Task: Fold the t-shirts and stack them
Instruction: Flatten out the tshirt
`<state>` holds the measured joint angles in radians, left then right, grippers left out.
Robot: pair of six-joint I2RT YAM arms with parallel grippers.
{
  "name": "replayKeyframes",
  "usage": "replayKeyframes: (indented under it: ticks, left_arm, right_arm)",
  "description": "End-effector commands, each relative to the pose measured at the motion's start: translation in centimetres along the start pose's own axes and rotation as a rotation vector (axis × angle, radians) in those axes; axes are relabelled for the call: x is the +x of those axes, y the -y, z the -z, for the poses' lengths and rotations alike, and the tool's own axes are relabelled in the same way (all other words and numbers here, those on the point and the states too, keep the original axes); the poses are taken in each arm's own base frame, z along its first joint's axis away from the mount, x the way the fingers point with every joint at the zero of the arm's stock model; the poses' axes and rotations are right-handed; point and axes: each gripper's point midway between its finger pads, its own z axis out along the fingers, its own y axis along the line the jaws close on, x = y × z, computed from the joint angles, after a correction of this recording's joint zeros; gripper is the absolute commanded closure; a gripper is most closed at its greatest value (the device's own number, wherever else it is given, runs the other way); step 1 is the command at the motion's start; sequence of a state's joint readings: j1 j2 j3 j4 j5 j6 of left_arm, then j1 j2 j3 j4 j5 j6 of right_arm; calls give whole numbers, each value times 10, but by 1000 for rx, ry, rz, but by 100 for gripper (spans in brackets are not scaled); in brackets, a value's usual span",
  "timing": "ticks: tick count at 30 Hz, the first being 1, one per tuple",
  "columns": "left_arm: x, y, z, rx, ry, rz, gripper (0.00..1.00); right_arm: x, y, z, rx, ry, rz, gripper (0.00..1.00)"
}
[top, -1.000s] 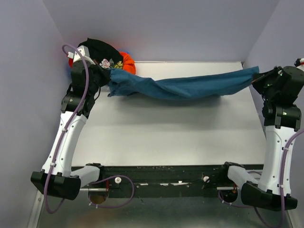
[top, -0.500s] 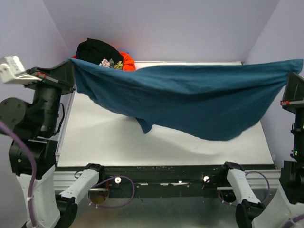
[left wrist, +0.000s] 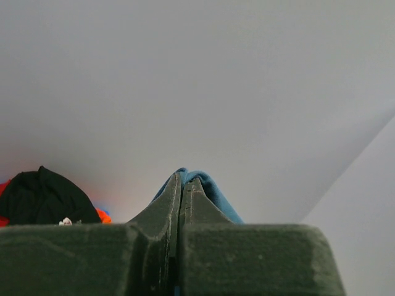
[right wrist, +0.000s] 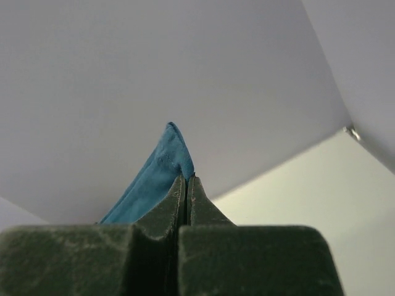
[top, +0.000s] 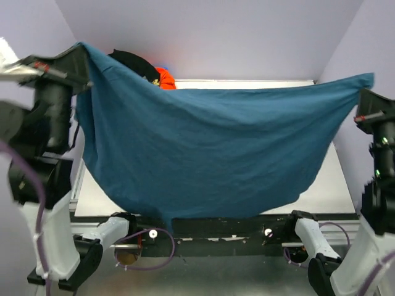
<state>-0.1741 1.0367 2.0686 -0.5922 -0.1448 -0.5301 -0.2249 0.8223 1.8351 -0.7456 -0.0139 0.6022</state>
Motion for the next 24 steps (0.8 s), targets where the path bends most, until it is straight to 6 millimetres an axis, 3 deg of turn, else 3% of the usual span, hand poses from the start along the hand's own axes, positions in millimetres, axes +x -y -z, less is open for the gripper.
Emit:
replayKeyframes:
  ticks: [1, 5, 10, 14, 17, 19, 20, 23, 24]
  left_arm:
    - [118, -49, -102, -111, -164, 0, 100]
    - [217, -87, -143, -154, -284, 29, 100]
    - [322, -150, -161, -262, -307, 80, 100]
    - [406, -181, -180, -268, -385, 103, 100]
    - [448, -186, -204, -239, -391, 102, 100]
    - [465, -186, -220, -226, -379, 79, 100]
    - [463, -178, -232, -211, -354, 70, 100]
    - [480, -174, -261, -207, -341, 64, 100]
    - [489, -172, -271, -198, -350, 74, 100]
  right_arm:
    - [87, 55, -75, 145, -221, -90, 99]
    - [166, 107, -121, 252, -362, -137, 99]
    - [248, 165, -166, 332, -463, -144, 99]
    - [309, 202, -208, 375, -575, -144, 99]
    - [338, 214, -246, 364, -627, -156, 99]
    - [356, 218, -273, 331, -666, -162, 99]
    - [346, 211, -294, 303, -646, -153, 99]
    - [351, 225, -326, 341, -648, -111, 99]
    - [355, 229, -333, 342, -655, -93, 92]
